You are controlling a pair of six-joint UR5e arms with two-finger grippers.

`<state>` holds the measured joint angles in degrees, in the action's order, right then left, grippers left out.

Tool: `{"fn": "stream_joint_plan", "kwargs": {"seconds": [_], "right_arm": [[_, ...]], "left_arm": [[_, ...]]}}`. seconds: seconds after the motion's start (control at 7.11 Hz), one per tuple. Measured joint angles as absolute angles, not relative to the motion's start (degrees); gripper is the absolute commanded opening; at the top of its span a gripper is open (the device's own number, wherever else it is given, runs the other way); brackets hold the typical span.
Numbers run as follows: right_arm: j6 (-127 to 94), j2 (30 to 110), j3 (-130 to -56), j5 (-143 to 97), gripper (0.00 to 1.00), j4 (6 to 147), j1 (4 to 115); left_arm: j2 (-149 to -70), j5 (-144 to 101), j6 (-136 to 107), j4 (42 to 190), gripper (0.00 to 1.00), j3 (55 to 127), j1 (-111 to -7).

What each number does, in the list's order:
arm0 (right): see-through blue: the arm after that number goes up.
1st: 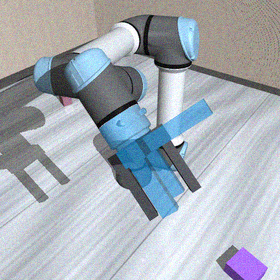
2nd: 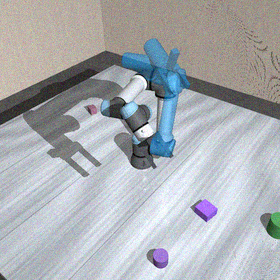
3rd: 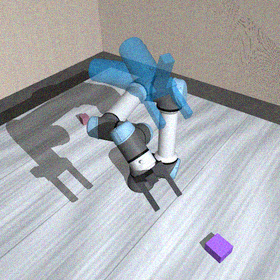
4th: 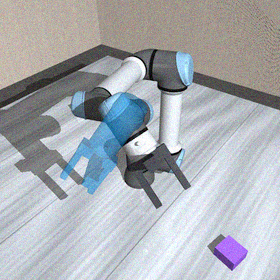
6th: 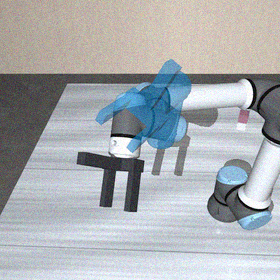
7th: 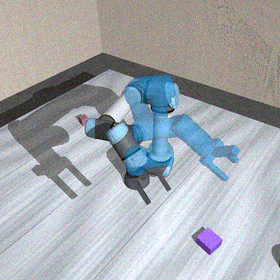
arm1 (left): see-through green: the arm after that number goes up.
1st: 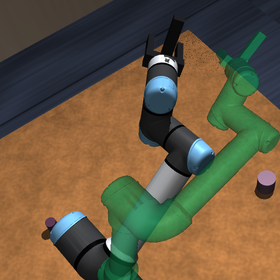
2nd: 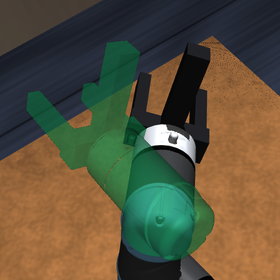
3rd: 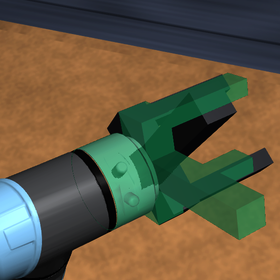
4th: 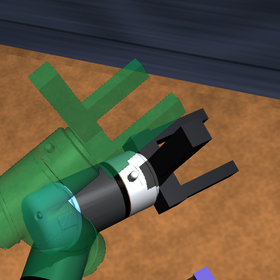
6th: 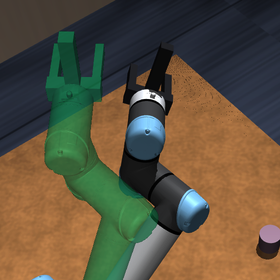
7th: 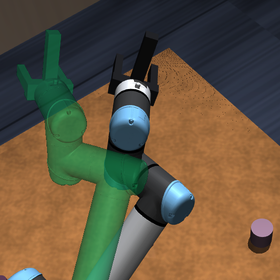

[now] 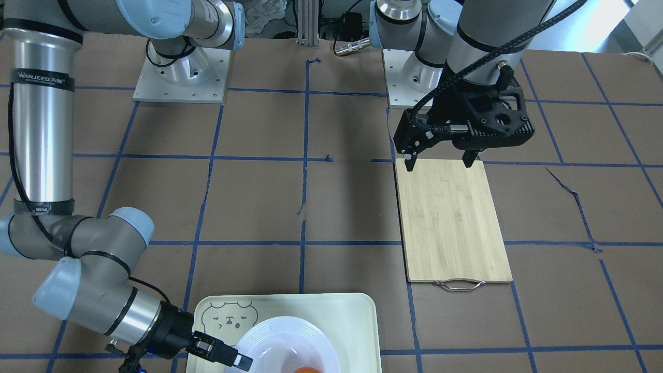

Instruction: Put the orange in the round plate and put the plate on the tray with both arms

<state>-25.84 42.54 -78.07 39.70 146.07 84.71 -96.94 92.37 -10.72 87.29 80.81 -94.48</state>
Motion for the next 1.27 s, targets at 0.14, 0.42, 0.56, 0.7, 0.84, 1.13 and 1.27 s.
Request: {"fn": "stream_joint_plan", "kwargs": {"seconds": [0.14,0.42,0.56,0.7,0.84,1.13,1.27], "right_arm": [[-25.93,42.70,-77.99,41.29,1.00,146.03,84.71],[-24.33,44.71,-77.69,47.12,1.00,145.05,84.41],[-20.39,47.15,-77.46,54.60,1.00,141.63,84.33],[-13.61,50.28,-77.27,64.67,1.00,136.15,84.31],[-7.79,53.58,-77.13,77.32,1.00,131.04,84.36],[-3.93,62.06,-76.96,90.40,1.00,116.90,85.12],[-3.54,67.13,-76.74,92.15,1.00,109.52,86.34]], "left_arm": [[-96.94,92.37,-10.72,87.31,1.00,80.82,-94.48],[-96.94,92.37,-10.72,87.28,1.00,80.85,-94.46],[-96.94,92.37,-10.72,87.28,1.00,80.88,-94.39],[-96.94,92.37,-10.70,87.27,1.00,80.90,-94.27],[-96.94,92.37,-10.66,87.29,1.00,80.88,-94.13],[-96.94,92.31,-10.64,87.29,1.00,80.80,-94.01],[-96.94,92.29,-10.64,87.28,1.00,80.78,-93.98]]}}
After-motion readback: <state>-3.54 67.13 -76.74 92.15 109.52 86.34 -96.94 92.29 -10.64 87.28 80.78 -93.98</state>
